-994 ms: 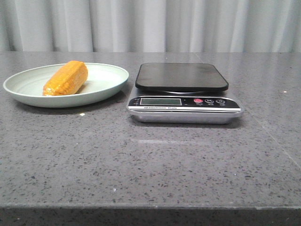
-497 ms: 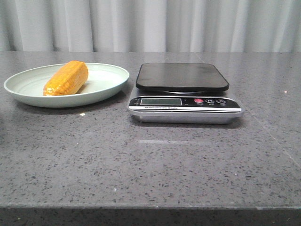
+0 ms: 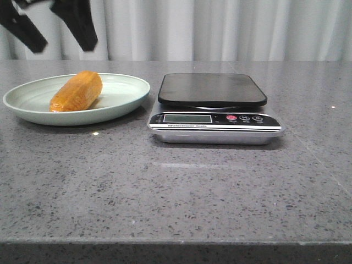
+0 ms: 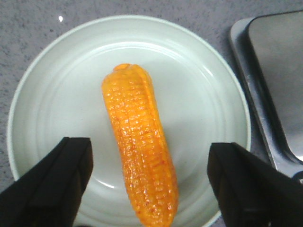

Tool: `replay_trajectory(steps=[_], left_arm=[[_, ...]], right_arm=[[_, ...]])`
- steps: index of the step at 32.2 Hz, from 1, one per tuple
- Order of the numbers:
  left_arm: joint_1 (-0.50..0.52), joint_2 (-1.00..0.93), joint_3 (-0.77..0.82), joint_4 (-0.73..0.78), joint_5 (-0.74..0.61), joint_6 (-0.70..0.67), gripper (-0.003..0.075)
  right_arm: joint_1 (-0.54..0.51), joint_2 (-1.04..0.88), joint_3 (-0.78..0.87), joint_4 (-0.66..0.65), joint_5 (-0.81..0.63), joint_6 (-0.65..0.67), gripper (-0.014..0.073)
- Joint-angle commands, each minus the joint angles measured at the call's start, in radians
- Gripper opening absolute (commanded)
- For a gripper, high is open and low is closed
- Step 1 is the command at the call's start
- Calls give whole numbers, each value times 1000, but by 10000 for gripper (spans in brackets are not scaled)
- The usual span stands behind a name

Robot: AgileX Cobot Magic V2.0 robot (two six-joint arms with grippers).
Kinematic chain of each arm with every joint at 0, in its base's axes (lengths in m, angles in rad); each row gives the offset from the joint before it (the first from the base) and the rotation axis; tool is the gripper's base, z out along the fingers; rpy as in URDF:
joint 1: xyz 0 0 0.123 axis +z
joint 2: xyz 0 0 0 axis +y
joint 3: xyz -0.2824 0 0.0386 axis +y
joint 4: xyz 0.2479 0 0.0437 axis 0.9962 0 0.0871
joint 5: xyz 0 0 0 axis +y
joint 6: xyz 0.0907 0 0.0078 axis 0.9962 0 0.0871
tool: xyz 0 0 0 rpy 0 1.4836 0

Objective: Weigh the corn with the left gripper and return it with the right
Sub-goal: 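Lower the left gripper over the corn cob on the plate and close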

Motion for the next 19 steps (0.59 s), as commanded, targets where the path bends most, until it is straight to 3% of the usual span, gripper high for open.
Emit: replay_trajectory(steps=[1,13,16,19], left_arm=[[-7,33,-57,-11,-13,-41,565],[-7,161,-60,-11,29,-68,548],[-7,169,-61,-11,32,-68,457],[-7,169,-77,-11,37,-68,298]], right_arm=[[0,-17,-7,2,-80,-5,142],[0,-17,-7,2,-80,-5,142],[0,-17,-7,2,-80,-5,142],[0,-17,-7,2,-80,-5,142]])
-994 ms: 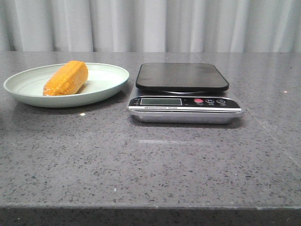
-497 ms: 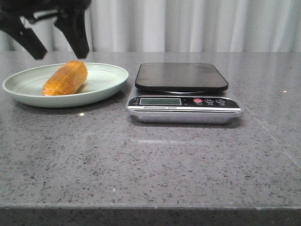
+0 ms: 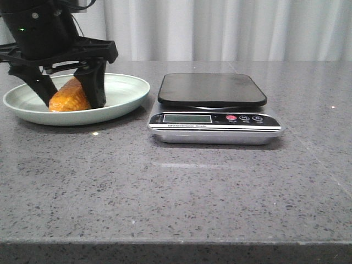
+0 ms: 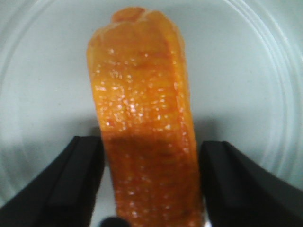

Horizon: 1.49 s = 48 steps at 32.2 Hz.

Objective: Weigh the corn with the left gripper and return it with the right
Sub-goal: 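Lower the left gripper over the corn cob on the plate and close, then lift the corn with the left gripper and carry it onto the scale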

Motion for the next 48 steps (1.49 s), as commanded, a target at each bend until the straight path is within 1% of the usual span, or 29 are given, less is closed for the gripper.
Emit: replay_trajectory(steps=[1,2,4,8,15,21,26,33,34,36,39,40,44,46,48], left_arm=[[-7,-30,-49,-18,-6,-13,257],[-7,-30,-65,-18,7,-13,193],[-18,-30,-105,-19,31,-13,122],[-61,-30,-197,-20,64,-13,138],[-203,-7,-336,-18,44,-15,138],[-285,66,-420,-7,64,-70,138],[-327,136,-476,7,90,-103,139],[-346,183,-506,31,79,-138,144],[-346,188,-506,31,79,-138,156],[-346,191,-506,33,82,-138,209],[-346,192,-506,35,90,-138,340],[-346,192,-506,35,90,-138,402],[-343,192,-510,31,98,-138,555],[-342,192,-525,31,111,-138,593],[-342,190,-546,47,122,-138,599]], right_arm=[[0,-17,-7,2,-80,-5,142],[0,-17,-7,2,-80,-5,142],[0,-17,-7,2,-80,-5,142],[0,-17,-7,2,-80,-5,142],[0,-17,-7,2,-80,-5,142],[0,-17,-7,2,-80,-5,142],[0,-17,-7,2,-80,-5,142],[0,-17,-7,2,-80,-5,142],[0,-17,-7,2,-80,-5,142],[0,-18,-7,2,-80,-5,142],[0,-18,-7,2,-80,-5,142],[0,-18,-7,2,-80,-5,142],[0,-18,-7,2,-80,-5,142],[0,-18,-7,2,-80,-5,142],[0,-18,-7,2,-80,-5,142]])
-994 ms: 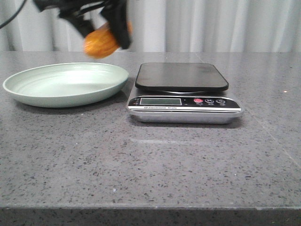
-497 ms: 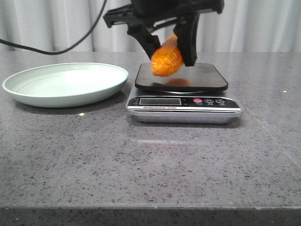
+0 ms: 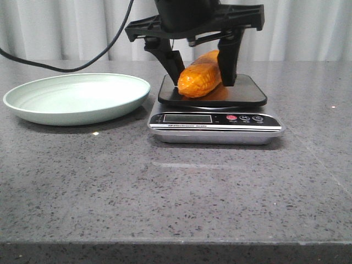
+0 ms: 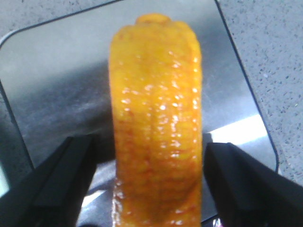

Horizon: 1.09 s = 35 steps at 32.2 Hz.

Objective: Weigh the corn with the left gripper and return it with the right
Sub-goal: 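Lift the corn with the left gripper and carry it onto the scale, then open the left gripper and raise it away from the scale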

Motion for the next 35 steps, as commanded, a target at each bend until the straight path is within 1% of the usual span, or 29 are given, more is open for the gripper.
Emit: replay_trajectory(steps=[1,6,8,11,15,19,21,22,25,29,35], left_arm=[[-3,-55,-77,32,-2,-13,599],[-3,-61,-192,128,93,-13,598],[-3,-70,-231,133,128,15,593],[-5,-98,-240,108,138,90,543],[-5,-146,-217,68,146,163,418],[-5,-221,-158,68,123,167,256],[-2,-268,-106,68,96,167,158],[-2,-291,-71,68,82,167,122],[-2,-375,28,68,38,171,132],[-2,-506,202,68,-23,171,132],[-2,-759,463,65,-158,171,132]], right_arm=[[0,-18,-7,2,-80,-5,142],[0,-18,-7,2,-80,-5,142],[0,-18,-7,2,-80,-5,142],[0,-18,-7,2,-80,-5,142],[0,-18,-7,2,-80,-5,142],[0,-18,-7,2,-80,-5,142],[0,-18,-7,2,-80,-5,142],[0,-18,-7,2,-80,-5,142],[0,-18,-7,2,-80,-5,142],[0,-18,-7,2,-80,-5,142],[0,-18,-7,2,-80,-5,142]])
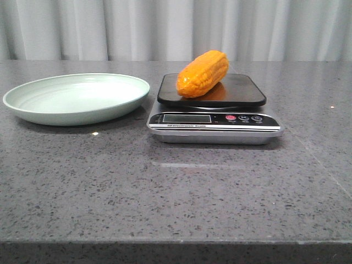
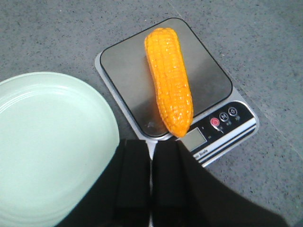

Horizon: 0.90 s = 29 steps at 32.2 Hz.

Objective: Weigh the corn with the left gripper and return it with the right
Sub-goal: 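Open the left gripper and raise it away from the scale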

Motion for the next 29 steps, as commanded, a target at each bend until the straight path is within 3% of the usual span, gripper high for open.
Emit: replay_trajectory(steps=[1,18,29], left_arm=[[-2,-181,106,-4,-134,3,132],[-2,-910,699,-3,-440,3,132],[-2,-1325,945,21,-463,3,132]], right_arm=[[0,-18,-7,2,-79,-5,142],[0,-18,-7,2,-79,-5,142],[-1,-16,-7,2,-79,-5,142]])
